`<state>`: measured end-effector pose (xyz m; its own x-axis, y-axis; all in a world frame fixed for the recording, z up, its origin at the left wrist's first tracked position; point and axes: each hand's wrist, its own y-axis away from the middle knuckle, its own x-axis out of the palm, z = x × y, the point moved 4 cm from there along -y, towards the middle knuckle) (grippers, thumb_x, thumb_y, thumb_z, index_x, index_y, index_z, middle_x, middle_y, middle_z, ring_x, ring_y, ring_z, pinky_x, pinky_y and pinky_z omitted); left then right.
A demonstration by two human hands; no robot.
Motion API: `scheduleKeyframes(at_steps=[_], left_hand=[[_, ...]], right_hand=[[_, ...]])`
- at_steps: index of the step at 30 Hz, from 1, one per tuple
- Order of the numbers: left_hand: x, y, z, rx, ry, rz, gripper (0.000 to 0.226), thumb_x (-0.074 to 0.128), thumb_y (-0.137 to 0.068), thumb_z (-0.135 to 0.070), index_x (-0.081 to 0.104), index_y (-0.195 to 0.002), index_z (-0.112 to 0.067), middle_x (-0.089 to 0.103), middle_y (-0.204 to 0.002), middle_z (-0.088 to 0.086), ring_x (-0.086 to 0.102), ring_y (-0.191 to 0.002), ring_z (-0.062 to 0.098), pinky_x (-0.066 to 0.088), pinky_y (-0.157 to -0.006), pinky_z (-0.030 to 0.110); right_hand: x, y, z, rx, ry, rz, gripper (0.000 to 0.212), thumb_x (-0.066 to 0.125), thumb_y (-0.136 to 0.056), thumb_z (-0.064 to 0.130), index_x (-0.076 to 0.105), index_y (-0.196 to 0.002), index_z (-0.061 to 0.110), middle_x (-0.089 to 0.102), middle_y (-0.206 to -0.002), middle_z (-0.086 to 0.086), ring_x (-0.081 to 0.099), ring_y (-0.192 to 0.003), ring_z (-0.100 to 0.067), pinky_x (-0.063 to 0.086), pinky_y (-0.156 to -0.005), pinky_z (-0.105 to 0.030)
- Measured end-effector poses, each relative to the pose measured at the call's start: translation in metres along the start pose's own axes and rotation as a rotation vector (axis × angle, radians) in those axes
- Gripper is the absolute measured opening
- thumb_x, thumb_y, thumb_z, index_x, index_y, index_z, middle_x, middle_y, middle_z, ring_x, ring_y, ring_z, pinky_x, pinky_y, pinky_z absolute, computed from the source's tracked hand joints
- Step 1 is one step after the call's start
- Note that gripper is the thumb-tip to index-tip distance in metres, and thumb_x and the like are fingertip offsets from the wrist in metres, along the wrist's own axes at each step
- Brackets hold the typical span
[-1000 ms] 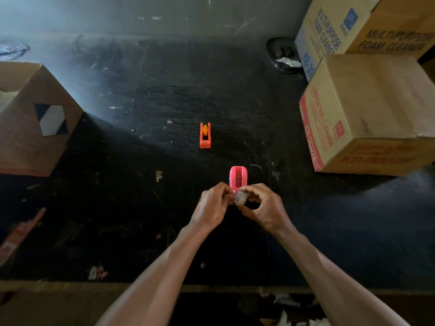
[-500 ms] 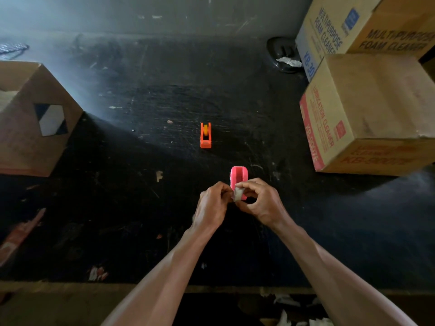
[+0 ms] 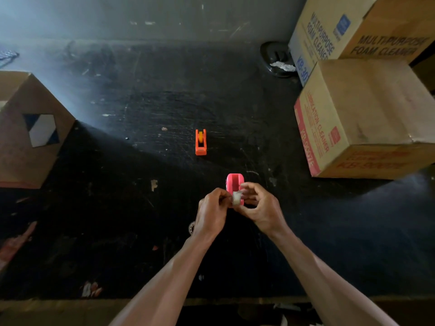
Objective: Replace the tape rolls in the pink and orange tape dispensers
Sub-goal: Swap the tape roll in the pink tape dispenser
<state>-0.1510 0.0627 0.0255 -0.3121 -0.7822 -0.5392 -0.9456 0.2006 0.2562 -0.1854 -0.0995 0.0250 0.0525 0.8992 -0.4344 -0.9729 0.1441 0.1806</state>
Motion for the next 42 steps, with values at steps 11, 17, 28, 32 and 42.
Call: scheduleKeyframes(at_steps=[11,17,28,32,42], left_hand=[[0.010,-0.030,0.006,-0.094,0.191,0.000,0.007,0.071,-0.097,-0.021,0.077,-0.097,-0.025,0.079,-0.090,-0.007,0.075,-0.085,0.003,0.057,-0.073,0.018],[0.013,-0.051,0.005,-0.084,0.184,0.012,0.028,0.068,-0.098,-0.013,0.068,-0.086,-0.038,0.077,-0.088,-0.007,0.076,-0.085,0.006,0.063,-0.078,0.025],[0.019,-0.073,0.019,-0.168,0.093,0.040,0.016,0.068,-0.098,-0.013,0.078,-0.094,-0.025,0.076,-0.087,-0.008,0.075,-0.087,0.008,0.064,-0.083,0.031],[0.022,-0.075,0.018,-0.166,0.054,0.028,0.014,0.069,-0.097,-0.014,0.079,-0.097,-0.024,0.076,-0.090,-0.007,0.073,-0.086,0.007,0.062,-0.079,0.030],[0.028,-0.078,0.016,-0.196,-0.017,-0.031,0.007,0.070,-0.096,-0.014,0.073,-0.095,-0.020,0.071,-0.092,-0.006,0.062,-0.072,0.000,0.043,-0.051,0.009]], right_hand=[[0.004,-0.008,-0.014,0.114,-0.142,-0.126,0.031,0.074,-0.093,0.016,0.074,-0.124,0.014,0.078,-0.115,0.005,0.072,-0.106,0.002,0.056,-0.098,-0.022],[0.006,-0.030,-0.023,0.144,-0.120,-0.133,0.034,0.074,-0.094,0.015,0.072,-0.128,0.012,0.076,-0.120,0.004,0.071,-0.109,0.000,0.055,-0.098,-0.019],[0.015,-0.051,-0.040,0.185,0.038,-0.097,0.034,0.073,-0.094,0.013,0.073,-0.128,0.015,0.075,-0.123,0.002,0.069,-0.109,-0.003,0.052,-0.094,-0.013],[0.015,-0.052,-0.040,0.197,0.051,-0.114,0.033,0.074,-0.094,0.017,0.073,-0.127,0.017,0.074,-0.122,0.001,0.070,-0.110,-0.006,0.056,-0.099,-0.025],[0.013,-0.054,-0.036,0.213,0.069,-0.103,0.020,0.074,-0.093,0.023,0.079,-0.113,0.025,0.076,-0.103,0.015,0.069,-0.090,0.005,0.053,-0.084,-0.014]])
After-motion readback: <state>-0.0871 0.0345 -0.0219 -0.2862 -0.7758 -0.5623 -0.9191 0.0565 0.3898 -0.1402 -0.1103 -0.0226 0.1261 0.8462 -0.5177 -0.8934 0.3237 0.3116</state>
